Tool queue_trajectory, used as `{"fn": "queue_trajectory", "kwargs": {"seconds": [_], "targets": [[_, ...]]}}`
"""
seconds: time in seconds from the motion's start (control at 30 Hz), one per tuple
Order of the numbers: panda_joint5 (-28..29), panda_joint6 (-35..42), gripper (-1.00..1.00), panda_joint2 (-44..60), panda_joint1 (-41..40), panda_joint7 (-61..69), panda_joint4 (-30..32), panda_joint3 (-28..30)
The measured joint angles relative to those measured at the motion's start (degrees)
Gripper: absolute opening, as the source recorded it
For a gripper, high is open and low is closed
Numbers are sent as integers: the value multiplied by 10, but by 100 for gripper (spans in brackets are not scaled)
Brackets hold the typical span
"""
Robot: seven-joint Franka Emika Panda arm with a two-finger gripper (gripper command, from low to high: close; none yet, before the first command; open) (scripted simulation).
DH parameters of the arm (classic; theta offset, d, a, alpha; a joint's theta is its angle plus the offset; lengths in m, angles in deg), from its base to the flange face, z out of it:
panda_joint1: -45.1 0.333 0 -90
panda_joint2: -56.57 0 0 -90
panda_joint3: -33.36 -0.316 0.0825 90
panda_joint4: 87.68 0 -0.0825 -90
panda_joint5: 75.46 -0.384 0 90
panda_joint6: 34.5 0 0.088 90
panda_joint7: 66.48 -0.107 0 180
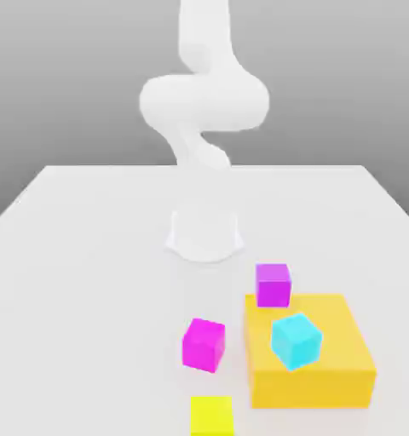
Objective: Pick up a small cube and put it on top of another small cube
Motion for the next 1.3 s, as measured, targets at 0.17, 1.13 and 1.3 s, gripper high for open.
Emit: {"fn": "queue_trajectory", "kwargs": {"seconds": [0.17, 1.13, 1.3], "targets": [[16, -58, 0, 79, 37, 119, 62, 38], [-132, -412, -100, 552, 54, 748, 279, 25], [-136, -418, -100, 561, 45, 751, 277, 15]]}}
